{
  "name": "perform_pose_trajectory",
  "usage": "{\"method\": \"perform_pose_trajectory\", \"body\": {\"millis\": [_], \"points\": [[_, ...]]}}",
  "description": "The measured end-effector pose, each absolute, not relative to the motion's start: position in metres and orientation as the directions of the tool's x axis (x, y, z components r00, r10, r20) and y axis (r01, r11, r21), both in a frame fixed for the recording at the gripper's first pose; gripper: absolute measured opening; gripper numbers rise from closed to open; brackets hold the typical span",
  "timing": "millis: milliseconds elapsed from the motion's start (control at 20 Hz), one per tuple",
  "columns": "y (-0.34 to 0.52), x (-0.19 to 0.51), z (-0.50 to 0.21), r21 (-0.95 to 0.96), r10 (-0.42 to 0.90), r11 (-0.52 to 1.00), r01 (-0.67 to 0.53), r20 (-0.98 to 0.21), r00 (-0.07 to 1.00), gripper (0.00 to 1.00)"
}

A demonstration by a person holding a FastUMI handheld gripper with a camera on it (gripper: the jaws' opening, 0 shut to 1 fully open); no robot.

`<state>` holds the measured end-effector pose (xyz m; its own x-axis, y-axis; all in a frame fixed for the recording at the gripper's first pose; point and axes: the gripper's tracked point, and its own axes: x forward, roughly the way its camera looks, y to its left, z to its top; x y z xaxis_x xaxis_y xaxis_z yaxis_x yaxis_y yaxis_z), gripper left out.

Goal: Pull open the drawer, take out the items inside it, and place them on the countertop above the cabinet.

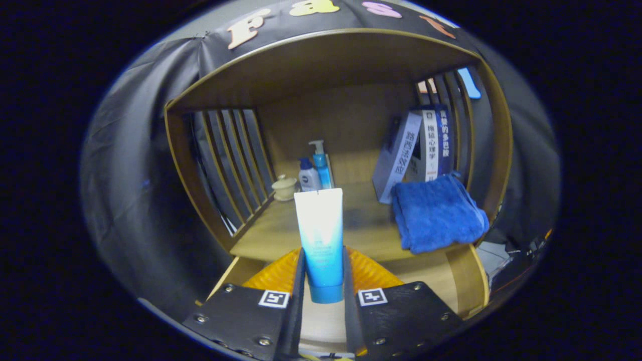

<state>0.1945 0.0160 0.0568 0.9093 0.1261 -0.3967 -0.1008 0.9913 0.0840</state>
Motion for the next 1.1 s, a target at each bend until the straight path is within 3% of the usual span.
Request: {"method": "perform_pose_trajectory", "body": {"millis": [500, 1100], "points": [[0.000, 0.282, -0.007, 0.117, 0.029, 0.993, 0.021, -0.407, 0.913, 0.36], [-0.009, 0.312, -0.036, 0.109, -0.028, 0.991, 0.078, -0.402, 0.915, 0.36]]}}
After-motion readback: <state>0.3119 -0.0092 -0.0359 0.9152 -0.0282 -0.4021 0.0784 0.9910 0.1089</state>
